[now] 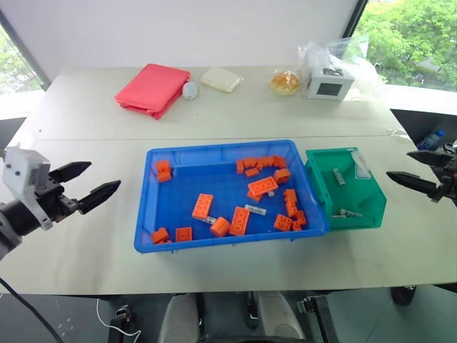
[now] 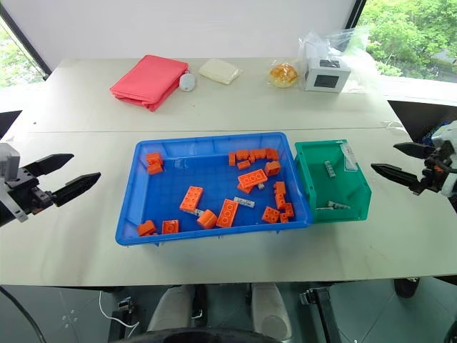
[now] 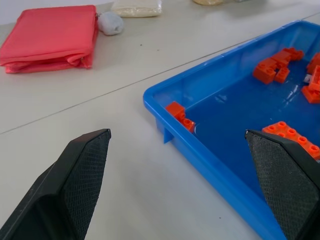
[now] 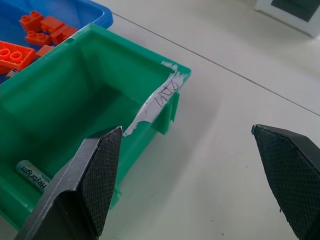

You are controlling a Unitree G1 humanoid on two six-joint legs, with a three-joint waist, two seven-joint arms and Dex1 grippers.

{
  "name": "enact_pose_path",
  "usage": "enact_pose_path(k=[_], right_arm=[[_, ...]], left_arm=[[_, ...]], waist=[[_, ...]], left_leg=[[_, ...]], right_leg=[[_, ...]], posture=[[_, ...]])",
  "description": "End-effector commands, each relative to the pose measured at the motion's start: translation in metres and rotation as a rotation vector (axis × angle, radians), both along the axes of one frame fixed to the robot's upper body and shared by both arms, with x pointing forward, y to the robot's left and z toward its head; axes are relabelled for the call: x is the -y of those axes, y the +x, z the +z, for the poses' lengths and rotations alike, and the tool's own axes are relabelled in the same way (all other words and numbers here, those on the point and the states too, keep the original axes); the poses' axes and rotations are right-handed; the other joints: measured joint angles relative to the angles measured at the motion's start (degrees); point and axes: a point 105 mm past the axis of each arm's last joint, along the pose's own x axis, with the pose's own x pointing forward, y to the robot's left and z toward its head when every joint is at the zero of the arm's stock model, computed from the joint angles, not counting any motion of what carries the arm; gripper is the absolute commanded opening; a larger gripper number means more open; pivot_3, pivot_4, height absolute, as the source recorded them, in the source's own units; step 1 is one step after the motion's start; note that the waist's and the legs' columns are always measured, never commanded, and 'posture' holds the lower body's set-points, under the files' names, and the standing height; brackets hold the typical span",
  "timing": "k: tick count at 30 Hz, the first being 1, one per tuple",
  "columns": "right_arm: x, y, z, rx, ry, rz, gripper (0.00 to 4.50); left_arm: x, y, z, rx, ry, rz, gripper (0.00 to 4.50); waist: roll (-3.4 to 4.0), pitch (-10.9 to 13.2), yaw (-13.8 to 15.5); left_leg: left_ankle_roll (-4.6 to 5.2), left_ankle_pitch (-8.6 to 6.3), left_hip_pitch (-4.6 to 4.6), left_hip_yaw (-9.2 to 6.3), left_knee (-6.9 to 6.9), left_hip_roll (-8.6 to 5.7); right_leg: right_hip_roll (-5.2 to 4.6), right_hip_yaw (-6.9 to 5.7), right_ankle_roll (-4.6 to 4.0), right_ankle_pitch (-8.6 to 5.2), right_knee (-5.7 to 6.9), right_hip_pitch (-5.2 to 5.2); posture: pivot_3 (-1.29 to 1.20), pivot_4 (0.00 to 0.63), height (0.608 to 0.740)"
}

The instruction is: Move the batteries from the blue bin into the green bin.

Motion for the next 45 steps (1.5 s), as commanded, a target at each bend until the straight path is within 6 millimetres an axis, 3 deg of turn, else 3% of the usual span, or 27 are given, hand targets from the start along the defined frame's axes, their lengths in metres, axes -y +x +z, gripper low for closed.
enact_pose_path(k=[1, 13, 16, 20, 26, 30, 31, 35, 38, 45], right_arm=[[0.001, 0.003, 0.013, 0.054, -0.016, 0.007, 4.29], [0.006, 0.011, 0.010, 0.053, -0.024, -0.027, 4.29], [0.005, 0.020, 0.023, 0.099, -0.072, -0.031, 4.29], [-0.016, 0.033, 0.045, 0.151, -0.182, 0.054, 4.29], [-0.091, 0.039, 0.077, 0.251, -0.342, 0.375, 4.29], [-0.156, 0.045, 0.072, 0.293, -0.423, 0.625, 4.29], [-0.164, 0.046, 0.070, 0.294, -0.435, 0.657, 4.29], [-0.230, 0.047, 0.042, 0.332, -0.536, 0.896, 4.29], [-0.267, 0.046, 0.017, 0.373, -0.585, 1.020, 4.29], [-0.324, 0.045, -0.025, 0.489, -0.640, 1.147, 4.29]], left_arm=[[0.000, -0.004, 0.013, 0.052, 0.034, 0.001, 4.50], [0.003, -0.002, 0.016, 0.055, 0.004, -0.006, 4.50], [0.008, 0.002, 0.019, 0.069, 0.029, -0.019, 4.50], [0.020, -0.003, 0.018, 0.023, 0.066, -0.114, 4.50], [0.043, -0.025, 0.014, -0.099, 0.159, -0.390, 4.50], [0.057, -0.031, 0.020, -0.139, 0.198, -0.529, 4.50], [0.058, -0.032, 0.021, -0.145, 0.203, -0.545, 4.50], [0.063, -0.034, 0.020, -0.164, 0.230, -0.607, 4.50], [0.063, -0.030, 0.018, -0.161, 0.231, -0.603, 4.50], [0.055, -0.024, 0.005, -0.187, 0.244, -0.570, 4.50]], waist=[[0.01, 0.00, -0.02], [0.01, 0.01, -0.01], [0.04, 0.02, -0.17], [0.06, 0.04, -0.39], [0.30, 0.18, -0.34], [0.30, 0.19, -0.38], [0.30, 0.19, -0.34], [0.31, 0.20, -0.21], [0.31, 0.20, -0.14], [0.29, 0.19, -0.04]], left_leg=[[0.00, 0.00, 0.00, 0.00, 0.00, 0.00], [0.00, 0.00, 0.00, 0.01, 0.01, 0.00], [0.00, 0.00, 0.00, 0.02, 0.03, 0.00], [0.00, 0.00, 0.01, 0.02, 0.00, 0.01], [-0.01, 0.01, -0.03, 0.15, -0.11, 0.02], [-0.04, 0.02, -0.02, 0.15, -0.08, 0.04], [-0.05, 0.03, -0.02, 0.14, -0.07, 0.04], [-0.06, 0.04, -0.07, 0.18, -0.09, 0.03], [-0.06, 0.04, -0.17, 0.18, -0.09, 0.03], [-0.18, 0.11, -0.63, 0.14, 0.19, 0.01]], right_leg=[[0.01, 0.00, 0.00, 0.00, 0.00, 0.00], [0.01, 0.00, -0.01, 0.00, 0.00, 0.01], [0.02, 0.01, -0.01, 0.01, 0.02, 0.00], [0.07, 0.02, -0.02, 0.01, 0.03, -0.02], [0.07, 0.01, -0.09, -0.04, 0.05, -0.14], [0.08, -0.01, -0.09, -0.03, 0.08, -0.15], [0.09, -0.01, -0.10, -0.03, 0.09, -0.15], [0.07, -0.02, -0.11, -0.02, 0.09, -0.17], [0.10, -0.03, -0.11, -0.02, 0.10, -0.23], [0.05, -0.09, -0.10, 0.00, 0.19, -0.52]], posture=[[0.00, 0.150, 0.736], [0.00, 0.150, 0.736], [0.00, 0.150, 0.736], [0.00, 0.150, 0.736], [0.00, 0.150, 0.736], [0.00, 0.150, 0.736], [0.00, 0.150, 0.736], [0.00, 0.150, 0.736], [0.00, 0.150, 0.736], [0.00, 0.150, 0.736]])
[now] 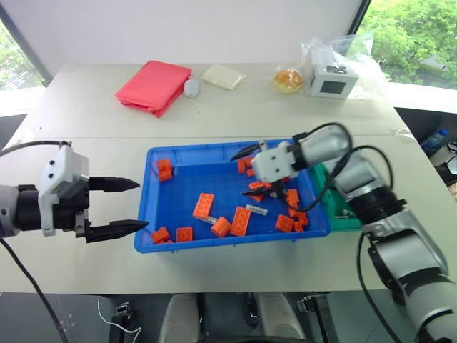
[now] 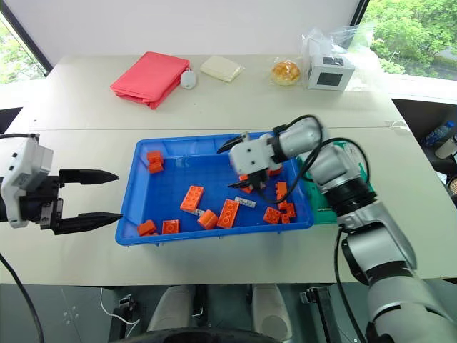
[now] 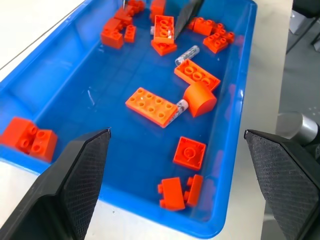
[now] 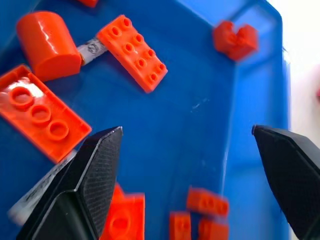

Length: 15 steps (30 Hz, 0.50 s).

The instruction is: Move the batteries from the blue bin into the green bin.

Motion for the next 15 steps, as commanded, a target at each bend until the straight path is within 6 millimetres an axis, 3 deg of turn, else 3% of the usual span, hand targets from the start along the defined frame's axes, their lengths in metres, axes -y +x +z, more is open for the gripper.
enact_pose_path(k=[1, 11, 15], right_arm=[[-0.022, 0.001, 0.002, 0.072, 0.028, 0.046, 4.29], [-0.042, -0.002, -0.031, 0.083, 0.024, 0.092, 4.29], [-0.053, -0.005, -0.034, 0.071, 0.051, 0.107, 4.29]], left_arm=[[-0.004, 0.002, -0.003, 0.020, 0.028, 0.009, 4.50], [0.007, 0.004, 0.006, 0.059, 0.016, -0.015, 4.50], [0.007, 0.005, 0.006, 0.063, 0.015, -0.017, 4.50]], waist=[[-0.02, -0.01, -0.12], [-0.05, -0.02, -0.16], [-0.05, -0.02, -0.23]], left_leg=[[-0.02, 0.01, -0.05, 0.00, 0.04, 0.00], [-0.09, 0.06, -0.30, -0.08, 0.52, 0.02], [-0.09, 0.06, -0.28, -0.10, 0.56, 0.03]], right_leg=[[0.00, 0.00, -0.01, 0.01, 0.03, -0.04], [0.02, 0.02, -0.04, 0.01, 0.76, -0.46], [0.04, 0.02, -0.04, 0.01, 0.84, -0.47]], posture=[[0.00, 0.150, 0.736], [0.00, 0.150, 0.736], [0.00, 0.150, 0.736]])
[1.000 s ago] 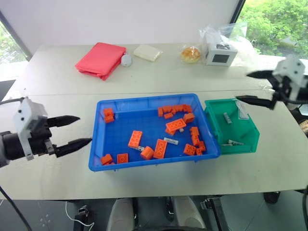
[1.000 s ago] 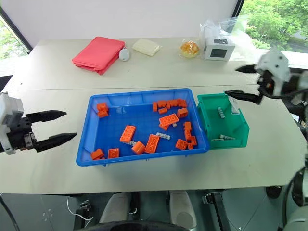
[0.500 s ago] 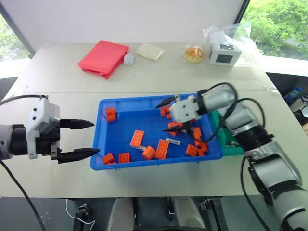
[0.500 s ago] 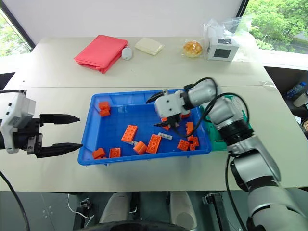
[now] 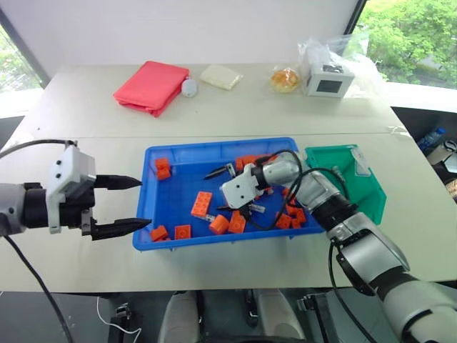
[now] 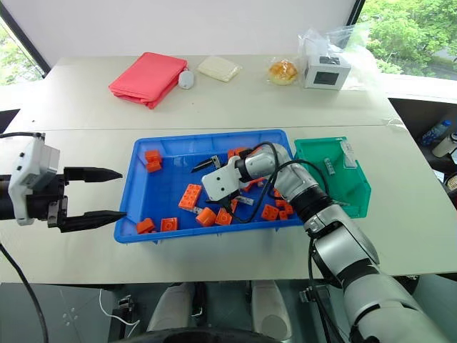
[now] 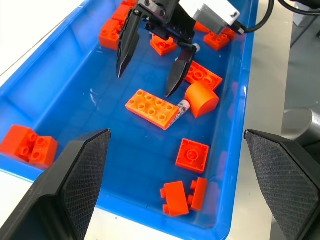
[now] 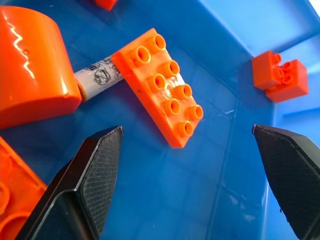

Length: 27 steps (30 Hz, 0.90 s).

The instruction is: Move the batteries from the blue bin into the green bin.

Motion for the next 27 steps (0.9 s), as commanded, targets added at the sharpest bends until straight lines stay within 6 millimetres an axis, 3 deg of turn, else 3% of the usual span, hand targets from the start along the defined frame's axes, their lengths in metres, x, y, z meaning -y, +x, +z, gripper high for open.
enact_pose_path(k=[1, 3, 6, 12, 24, 27], right_arm=[[-0.014, -0.004, 0.006, 0.019, 0.043, 0.033, 4.29], [-0.020, -0.003, 0.007, 0.026, 0.068, 0.032, 4.29], [-0.023, -0.001, 0.007, 0.027, 0.082, 0.027, 3.42], [-0.022, 0.000, 0.006, 0.009, 0.088, 0.019, 0.33], [-0.072, 0.003, 0.029, 0.017, 0.197, 0.003, 0.33], [-0.073, 0.008, 0.040, 0.016, 0.209, -0.013, 0.33]], left_arm=[[0.002, 0.002, 0.008, 0.044, 0.004, -0.006, 4.50], [0.002, 0.004, 0.008, 0.053, 0.006, -0.006, 4.50], [0.003, 0.005, 0.010, 0.064, 0.006, -0.007, 4.50], [0.001, 0.006, 0.013, 0.075, 0.001, 0.003, 4.50], [0.002, 0.011, 0.013, 0.083, -0.001, -0.001, 4.50], [0.002, 0.013, 0.013, 0.086, 0.001, -0.002, 4.50]], waist=[[0.00, 0.00, -0.07], [0.00, 0.00, -0.04], [0.00, 0.00, -0.02], [-0.01, -0.01, 0.01], [-0.04, -0.03, -0.78], [-0.04, -0.03, -0.95]], left_leg=[[0.00, 0.00, 0.00, 0.00, 0.00, 0.01], [0.00, 0.00, 0.00, -0.03, 0.00, 0.01], [0.00, 0.00, 0.00, -0.03, 0.00, 0.01], [-0.01, 0.00, 0.00, -0.03, 0.01, 0.00], [-0.01, 0.01, 0.00, -0.05, 0.00, 0.02], [-0.02, 0.01, -0.01, -0.06, 0.00, 0.02]], right_leg=[[0.01, 0.00, 0.00, 0.00, 0.02, -0.01], [0.03, -0.01, 0.01, 0.00, 0.04, -0.01], [0.03, -0.01, 0.01, 0.00, 0.05, -0.01], [0.02, -0.01, 0.01, 0.00, 0.05, 0.00], [0.04, -0.01, 0.02, 0.01, 0.11, -0.02], [0.04, -0.02, 0.02, 0.01, 0.10, -0.02]], posture=[[0.00, 0.150, 0.736], [0.00, 0.150, 0.736], [0.00, 0.150, 0.736], [0.00, 0.150, 0.736], [0.00, 0.150, 0.736], [0.00, 0.150, 0.736]])
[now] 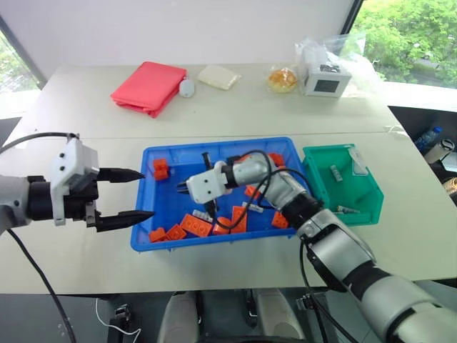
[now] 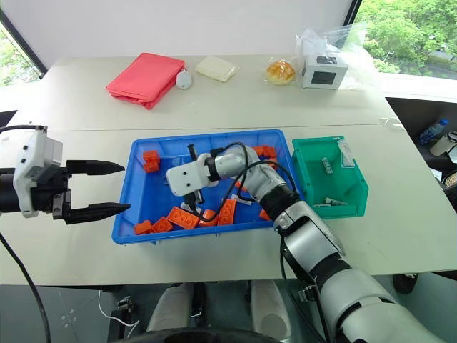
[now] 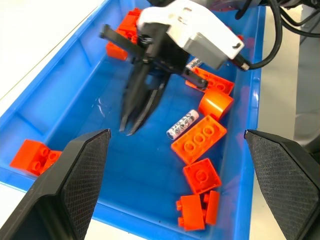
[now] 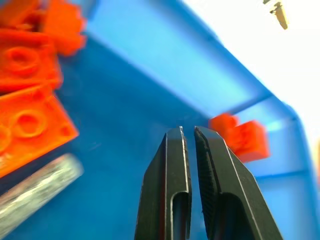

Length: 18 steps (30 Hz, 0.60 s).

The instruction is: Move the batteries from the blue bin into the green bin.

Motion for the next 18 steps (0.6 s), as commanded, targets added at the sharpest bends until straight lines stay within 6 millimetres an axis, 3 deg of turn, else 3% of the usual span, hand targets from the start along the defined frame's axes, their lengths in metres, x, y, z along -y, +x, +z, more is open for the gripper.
enact_pose_path(k=[1, 6, 10, 12, 18], right_arm=[[0.002, 0.008, 0.020, 0.012, 0.025, -0.021, 0.33], [0.028, 0.009, 0.015, -0.104, -0.077, -0.062, 0.33], [0.058, -0.008, 0.019, -0.386, -0.160, -0.155, 0.33], [0.065, -0.019, 0.021, -0.472, -0.185, -0.180, 0.33], [0.074, -0.028, 0.007, -0.618, -0.200, -0.335, 0.33]], left_arm=[[0.001, 0.003, 0.006, 0.045, 0.006, -0.009, 4.50], [0.002, 0.004, 0.004, 0.050, 0.010, -0.017, 4.50], [0.006, 0.000, 0.001, 0.035, 0.011, -0.049, 4.50], [0.006, 0.001, 0.000, 0.035, 0.013, -0.057, 4.50], [0.011, 0.003, -0.003, 0.033, 0.003, -0.078, 4.50]], waist=[[0.00, 0.00, -0.03], [-0.01, -0.01, -0.03], [-0.01, -0.01, -0.02], [-0.01, -0.01, -0.05], [-0.02, -0.01, -0.29]], left_leg=[[0.00, 0.00, 0.00, 0.00, 0.00, 0.00], [0.00, 0.00, -0.01, -0.01, 0.00, -0.01], [0.00, 0.00, -0.03, -0.05, 0.00, 0.00], [0.00, 0.00, -0.02, -0.06, 0.00, 0.00], [0.01, 0.00, 0.01, -0.06, -0.01, 0.01]], right_leg=[[0.00, 0.00, 0.00, 0.00, 0.00, 0.00], [-0.02, 0.00, 0.00, 0.00, 0.00, 0.01], [0.00, -0.01, 0.02, 0.01, 0.04, 0.00], [0.00, -0.02, 0.03, 0.02, 0.06, -0.01], [0.03, -0.04, 0.01, 0.00, 0.08, -0.03]], posture=[[0.00, 0.150, 0.736], [0.00, 0.150, 0.736], [0.00, 0.150, 0.736], [0.00, 0.150, 0.736], [0.00, 0.150, 0.736]])
